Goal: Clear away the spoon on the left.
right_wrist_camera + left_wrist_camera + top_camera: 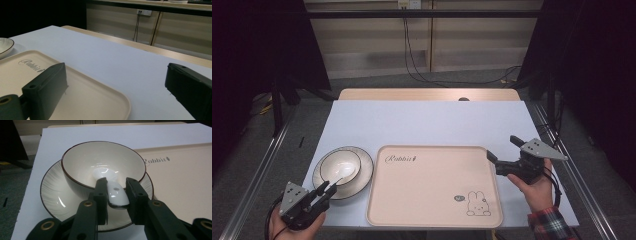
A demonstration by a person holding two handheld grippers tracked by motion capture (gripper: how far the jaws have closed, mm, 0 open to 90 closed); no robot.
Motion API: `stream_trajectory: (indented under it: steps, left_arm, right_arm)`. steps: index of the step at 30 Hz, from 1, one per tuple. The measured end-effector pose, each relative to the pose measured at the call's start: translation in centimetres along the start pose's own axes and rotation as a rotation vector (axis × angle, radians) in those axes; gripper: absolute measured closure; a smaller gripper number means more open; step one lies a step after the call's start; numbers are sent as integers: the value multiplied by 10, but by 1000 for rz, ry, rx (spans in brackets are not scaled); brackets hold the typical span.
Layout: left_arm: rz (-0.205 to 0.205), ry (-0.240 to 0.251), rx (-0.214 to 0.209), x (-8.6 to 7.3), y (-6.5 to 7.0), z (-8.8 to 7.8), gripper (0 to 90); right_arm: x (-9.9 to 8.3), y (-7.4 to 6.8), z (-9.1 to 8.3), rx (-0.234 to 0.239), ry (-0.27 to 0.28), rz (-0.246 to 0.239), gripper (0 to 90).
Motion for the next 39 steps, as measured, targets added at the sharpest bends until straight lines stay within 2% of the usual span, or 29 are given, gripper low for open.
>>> stream_trajectory:
  steps: [12,23,31,36,39]
  left_arm:
    - [5,-1,3,1,1,0,739]
    - [11,27,7,5,1,-1,744]
    - [2,43,-10,7,-2,1,746]
    - [12,48,-16,10,-3,3,751]
    - [-2,54,-19,14,-3,5,760]
  right_arm:
    - [1,0,0,5,4,5,34]
    - [0,-1,1,13,3,-3,34]
    - [0,-1,0,8,1,-7,34]
    - [0,-1,0,9,1,-7,34]
    - [0,-1,0,7,1,-2,33]
Point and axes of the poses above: each handheld gripper's, and its own axes: z roughly forward along the jaws, x roughly out of its top, y roughly to its right, the point moved 3 cm from there along z, roughly forward along the jaws, and after that the axes turned 3 degrees about -x, right-handed, at the moved point
